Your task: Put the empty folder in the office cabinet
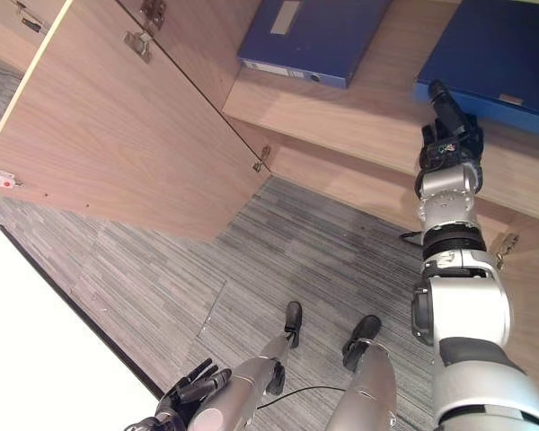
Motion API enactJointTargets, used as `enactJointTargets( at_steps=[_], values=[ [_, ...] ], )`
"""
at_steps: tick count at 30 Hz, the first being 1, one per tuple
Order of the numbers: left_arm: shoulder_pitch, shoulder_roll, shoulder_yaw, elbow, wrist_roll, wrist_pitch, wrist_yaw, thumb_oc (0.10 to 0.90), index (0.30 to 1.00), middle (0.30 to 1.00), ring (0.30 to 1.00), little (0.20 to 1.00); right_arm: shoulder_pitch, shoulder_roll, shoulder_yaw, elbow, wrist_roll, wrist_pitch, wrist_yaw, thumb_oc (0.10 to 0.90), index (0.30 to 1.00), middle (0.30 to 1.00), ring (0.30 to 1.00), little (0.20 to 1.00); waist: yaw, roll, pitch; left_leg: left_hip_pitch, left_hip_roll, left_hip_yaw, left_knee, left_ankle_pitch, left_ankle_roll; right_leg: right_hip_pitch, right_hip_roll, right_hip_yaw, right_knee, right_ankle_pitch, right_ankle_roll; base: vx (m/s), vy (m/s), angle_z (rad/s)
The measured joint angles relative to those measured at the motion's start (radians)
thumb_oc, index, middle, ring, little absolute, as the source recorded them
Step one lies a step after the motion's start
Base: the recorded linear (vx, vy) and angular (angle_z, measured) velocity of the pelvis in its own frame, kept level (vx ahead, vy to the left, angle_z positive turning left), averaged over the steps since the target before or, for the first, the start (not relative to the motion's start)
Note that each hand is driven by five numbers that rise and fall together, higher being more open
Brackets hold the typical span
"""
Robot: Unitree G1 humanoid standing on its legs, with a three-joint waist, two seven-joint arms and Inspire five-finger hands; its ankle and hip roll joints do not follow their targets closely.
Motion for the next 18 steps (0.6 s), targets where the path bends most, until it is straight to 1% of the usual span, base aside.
enactJointTargets(
  at_steps=[2, 4, 5, 6, 8, 9, 10, 11, 12, 14, 15, 16, 18],
  values=[
    [0.001, 0.000, 0.000, 0.001, 0.000, 0.000, -0.004, 0.800, 0.900, 0.900, 0.900, 0.900, -0.001, -0.007, 0.039, -0.009, 0.000, 0.001, 0.005, 0.800, 0.900, 0.900, 0.900, 0.900, 0.002, 0.000, 0.000, 0.000, -0.001, 0.000, 0.000, -0.002, 0.000, 0.000, -0.001, 0.000, 0.000, 0.000, 0.000, 0.00, 0.000, 0.00],
    [0.002, 0.000, 0.003, 0.008, 0.002, 0.000, -0.019, 0.800, 0.900, 0.900, 0.900, 0.900, 0.022, -0.007, 0.041, -0.071, 0.001, 0.000, 0.011, 0.800, 0.900, 0.900, 0.900, 0.900, 0.001, 0.000, 0.000, 0.000, -0.002, 0.000, 0.000, -0.001, 0.001, 0.000, -0.001, 0.000, 0.000, 0.000, 0.000, 0.00, 0.000, 0.00],
    [0.003, 0.000, 0.005, 0.011, 0.003, 0.001, -0.022, 0.800, 0.900, 0.900, 0.900, 0.900, 0.038, -0.010, 0.041, -0.108, 0.001, -0.002, 0.026, 0.800, 0.900, 0.900, 0.900, 0.900, 0.000, 0.000, 0.000, 0.000, -0.002, 0.000, 0.000, 0.004, -0.005, 0.000, -0.001, 0.000, 0.000, 0.000, 0.000, 0.00, 0.000, 0.00],
    [0.003, 0.000, 0.008, 0.016, 0.008, 0.000, -0.034, 0.800, 0.900, 0.900, 0.900, 0.900, 0.040, -0.039, 0.097, -0.126, -0.002, 0.001, 0.068, 0.800, 0.900, 0.900, 0.900, 0.900, 0.002, 0.000, 0.000, 0.001, -0.004, 0.000, 0.000, 0.008, -0.006, 0.000, -0.004, 0.000, 0.004, 0.000, 0.000, 0.00, 0.000, 0.00],
    [0.003, 0.001, 0.008, 0.023, 0.009, 0.000, -0.043, 0.800, 0.900, 0.900, 0.900, 0.900, 0.040, -0.096, 0.190, -0.130, -0.056, 0.029, 0.102, 0.800, 0.900, 0.900, 0.900, 0.900, 0.001, 0.000, 0.000, 0.002, -0.005, 0.000, 0.000, 0.009, -0.005, 0.001, -0.006, 0.000, 0.008, -0.001, 0.001, -0.03, -0.018, 0.06],
    [0.002, 0.003, 0.008, 0.027, 0.010, 0.001, -0.054, 0.800, 0.900, 0.900, 0.900, 0.900, 0.027, -0.162, 0.283, -0.107, -0.166, 0.074, 0.151, 0.800, 0.900, 0.900, 0.900, 0.900, 0.005, 0.000, 0.000, 0.002, -0.006, -0.002, 0.000, 0.011, -0.004, 0.003, -0.010, -0.003, 0.010, -0.001, 0.001, -0.03, -0.011, 0.10],
    [0.002, 0.004, 0.007, 0.028, 0.019, 0.002, -0.070, 0.800, 0.900, 0.900, 0.900, 0.900, -0.021, -0.217, 0.405, -0.018, -0.292, 0.121, 0.207, 0.800, 0.900, 0.900, 0.900, 0.900, 0.007, 0.000, 0.000, 0.002, -0.010, -0.003, 0.000, 0.012, -0.003, 0.003, -0.014, -0.003, 0.012, -0.001, 0.001, -0.03, -0.016, 0.10],
    [0.004, 0.007, 0.007, 0.028, 0.030, 0.002, -0.083, 0.800, 0.900, 0.900, 0.900, 0.900, -0.064, -0.246, 0.488, 0.057, -0.401, 0.155, 0.249, 0.800, 0.900, 0.900, 0.900, 0.900, 0.009, -0.001, -0.001, 0.004, -0.012, -0.004, 0.000, 0.013, -0.002, 0.004, -0.017, -0.003, 0.014, -0.001, 0.002, -0.03, -0.017, 0.08],
    [0.010, 0.009, 0.008, 0.028, 0.051, 0.001, -0.100, 0.800, 0.900, 0.900, 0.900, 0.900, -0.088, -0.267, 0.521, 0.112, -0.541, 0.218, 0.272, 0.800, 0.900, 0.900, 0.900, 0.900, 0.009, -0.003, -0.002, 0.004, -0.014, -0.006, 0.000, 0.014, 0.000, 0.006, -0.018, -0.003, 0.016, -0.002, 0.003, -0.02, -0.018, 0.06],
    [0.018, 0.014, 0.011, 0.024, 0.072, 0.001, -0.115, 0.800, 0.900, 0.900, 0.900, 0.900, -0.116, -0.298, 0.595, 0.162, -0.706, 0.226, 0.327, 0.800, 0.900, 0.900, 0.900, 0.900, 0.000, -0.003, -0.002, 0.003, -0.016, -0.011, 0.000, 0.010, 0.005, 0.006, -0.022, -0.005, 0.019, -0.002, 0.003, -0.02, -0.013, 0.06],
    [0.021, 0.015, 0.015, 0.022, 0.081, 0.000, -0.120, 0.800, 0.900, 0.900, 0.900, 0.900, -0.133, -0.306, 0.613, 0.169, -0.760, 0.236, 0.338, 0.800, 0.900, 0.900, 0.900, 0.900, -0.003, -0.004, -0.002, 0.003, -0.017, -0.012, 0.000, 0.007, 0.010, 0.006, -0.023, -0.005, 0.016, -0.002, 0.004, -0.02, -0.016, 0.05],
    [0.024, 0.020, 0.020, 0.021, 0.092, 0.001, -0.129, 0.800, 0.900, 0.900, 0.900, 0.900, -0.155, -0.320, 0.654, 0.202, -0.899, 0.256, 0.381, 0.800, 0.900, 0.900, 0.900, 0.900, -0.005, -0.005, -0.010, 0.004, -0.017, -0.012, 0.000, 0.007, 0.010, 0.006, -0.023, -0.005, 0.016, -0.002, 0.004, 0.00, 0.000, 0.00],
    [0.033, 0.020, 0.027, 0.020, 0.101, 0.002, -0.129, 0.800, 0.900, 0.900, 0.900, 0.900, -0.162, -0.321, 0.671, 0.219, -0.983, 0.267, 0.400, 0.800, 0.900, 0.900, 0.900, 0.900, -0.006, -0.009, -0.022, 0.003, -0.015, -0.013, 0.000, 0.002, 0.003, 0.007, -0.022, -0.008, 0.015, -0.002, 0.004, -0.01, -0.009, 0.02]
  ],
)
